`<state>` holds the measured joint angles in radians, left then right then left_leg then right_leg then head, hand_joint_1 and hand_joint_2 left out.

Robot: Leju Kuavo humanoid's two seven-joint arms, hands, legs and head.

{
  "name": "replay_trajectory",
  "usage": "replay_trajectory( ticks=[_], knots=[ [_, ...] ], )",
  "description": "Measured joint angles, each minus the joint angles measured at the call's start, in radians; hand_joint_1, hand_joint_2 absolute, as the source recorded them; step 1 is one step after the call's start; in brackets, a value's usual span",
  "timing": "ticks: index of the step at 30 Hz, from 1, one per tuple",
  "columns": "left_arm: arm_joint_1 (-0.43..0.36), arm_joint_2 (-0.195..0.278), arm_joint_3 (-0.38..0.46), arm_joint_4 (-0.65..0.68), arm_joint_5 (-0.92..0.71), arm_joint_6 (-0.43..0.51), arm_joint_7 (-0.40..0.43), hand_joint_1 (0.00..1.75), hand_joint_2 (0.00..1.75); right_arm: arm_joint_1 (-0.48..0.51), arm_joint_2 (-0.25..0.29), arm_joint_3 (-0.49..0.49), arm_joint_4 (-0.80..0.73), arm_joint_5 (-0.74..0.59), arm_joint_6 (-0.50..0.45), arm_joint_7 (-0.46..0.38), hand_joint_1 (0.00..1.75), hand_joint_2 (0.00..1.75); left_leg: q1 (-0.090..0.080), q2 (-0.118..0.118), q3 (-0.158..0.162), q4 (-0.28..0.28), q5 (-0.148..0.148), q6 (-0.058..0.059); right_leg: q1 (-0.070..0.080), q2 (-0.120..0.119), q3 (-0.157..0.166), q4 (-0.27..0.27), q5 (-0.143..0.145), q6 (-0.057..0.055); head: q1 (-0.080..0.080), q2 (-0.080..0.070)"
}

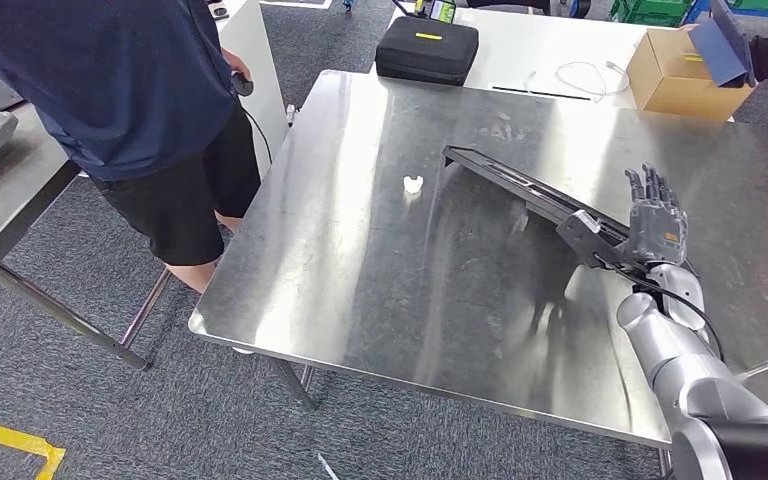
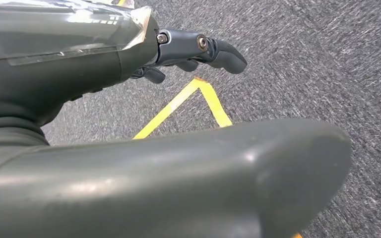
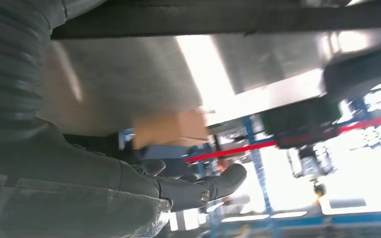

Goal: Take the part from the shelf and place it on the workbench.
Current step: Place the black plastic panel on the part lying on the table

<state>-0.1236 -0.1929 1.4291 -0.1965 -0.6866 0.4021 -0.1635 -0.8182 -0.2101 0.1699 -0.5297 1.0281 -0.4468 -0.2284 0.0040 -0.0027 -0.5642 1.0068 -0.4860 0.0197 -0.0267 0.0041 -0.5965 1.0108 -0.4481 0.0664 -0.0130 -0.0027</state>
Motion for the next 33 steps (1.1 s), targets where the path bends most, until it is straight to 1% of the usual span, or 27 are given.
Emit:
replay_trajectory(
  ticks=[3,5,13,18,20,22,24,25,27,28,30,32,33],
  knots=[
    [0.000,0.001,0.003,0.000,0.005,-0.005,0.000,0.00,0.00,-0.003,-0.005,0.060,-0.083,0.023,0.117,0.026,0.00,1.75,0.000,0.000,0.001,0.000,0.000,0.000,0.000,0.000,0.001,0.000,0.000,0.000,0.000,0.000],
    [0.000,0.001,0.003,0.000,0.005,-0.005,0.001,0.00,0.00,-0.010,-0.012,0.093,-0.120,0.029,0.174,0.034,0.00,1.75,0.000,0.000,0.001,0.000,0.000,0.000,0.000,0.000,0.001,0.000,0.000,0.000,0.000,0.000],
    [0.000,0.001,0.003,0.000,0.003,0.002,0.002,0.00,0.00,-0.054,-0.037,0.198,-0.182,0.039,0.338,0.056,0.00,1.75,-0.001,0.000,0.003,0.000,0.000,0.000,-0.001,0.000,0.003,0.000,0.000,0.000,0.000,0.000],
    [0.000,0.000,0.002,0.000,-0.002,0.000,0.004,0.00,0.00,-0.070,-0.057,0.255,-0.189,0.028,0.414,0.071,0.00,1.75,-0.001,0.000,0.003,0.000,0.000,0.000,-0.001,0.000,0.004,0.000,0.000,0.000,0.000,0.000],
    [0.001,0.000,0.002,0.000,-0.004,-0.003,0.004,0.00,0.00,-0.070,-0.067,0.272,-0.193,0.010,0.417,0.074,0.00,1.75,-0.001,0.000,0.003,0.000,0.000,0.000,-0.001,0.000,0.004,0.000,0.000,0.000,0.000,0.000],
    [0.001,0.000,0.002,0.000,-0.004,-0.004,0.004,0.00,0.00,-0.061,-0.073,0.276,-0.208,-0.039,0.392,0.066,0.00,1.75,-0.001,0.000,0.004,0.000,0.000,0.000,-0.001,0.000,0.004,0.000,0.000,0.000,0.000,0.000],
    [0.001,0.000,0.001,0.000,-0.004,-0.004,0.002,0.00,0.00,-0.040,-0.074,0.266,-0.238,-0.130,0.361,0.037,0.00,1.75,-0.001,0.000,0.004,0.000,0.000,0.000,-0.001,0.000,0.004,0.000,0.000,0.000,0.000,0.000],
    [0.001,-0.001,0.001,0.000,-0.003,-0.003,0.001,0.00,0.00,-0.026,-0.074,0.257,-0.256,-0.196,0.363,0.013,0.00,1.75,-0.001,0.000,0.004,0.000,0.000,0.000,-0.001,0.000,0.004,0.000,0.000,0.000,0.000,0.000],
    [0.001,-0.002,0.001,0.000,-0.002,-0.003,-0.001,0.00,0.00,0.009,-0.069,0.230,-0.298,-0.381,0.422,-0.051,0.00,1.75,0.000,0.000,0.004,0.000,0.000,0.000,0.000,0.000,0.005,0.000,0.000,0.000,0.000,0.000],
    [0.001,-0.002,0.001,0.000,-0.002,-0.002,-0.002,0.00,0.00,0.030,-0.065,0.213,-0.322,-0.496,0.476,-0.082,0.00,1.75,0.000,0.000,0.004,0.000,0.000,0.000,0.000,0.000,0.005,0.000,0.000,0.000,0.000,0.000],
    [0.001,-0.002,0.001,0.000,-0.001,-0.001,-0.002,0.00,0.00,0.075,-0.058,0.177,-0.370,-0.748,0.613,-0.130,0.00,1.75,0.000,-0.001,0.004,0.000,0.000,0.000,0.000,-0.001,0.005,0.000,-0.001,0.000,0.000,0.000],
    [0.001,-0.002,0.002,0.001,0.002,0.002,-0.002,0.00,0.00,0.130,-0.054,0.150,-0.422,-1.001,0.769,-0.160,0.00,1.75,0.000,-0.001,0.005,0.000,-0.001,0.000,0.000,-0.001,0.006,0.000,-0.002,0.001,0.000,0.000],
    [0.001,-0.002,0.002,0.001,0.004,0.005,-0.002,0.00,0.00,0.164,-0.053,0.142,-0.451,-1.106,0.830,-0.172,0.00,1.75,0.000,-0.001,0.005,0.000,-0.001,0.000,0.000,-0.001,0.007,0.000,-0.002,0.001,0.000,0.000]
  ],
)
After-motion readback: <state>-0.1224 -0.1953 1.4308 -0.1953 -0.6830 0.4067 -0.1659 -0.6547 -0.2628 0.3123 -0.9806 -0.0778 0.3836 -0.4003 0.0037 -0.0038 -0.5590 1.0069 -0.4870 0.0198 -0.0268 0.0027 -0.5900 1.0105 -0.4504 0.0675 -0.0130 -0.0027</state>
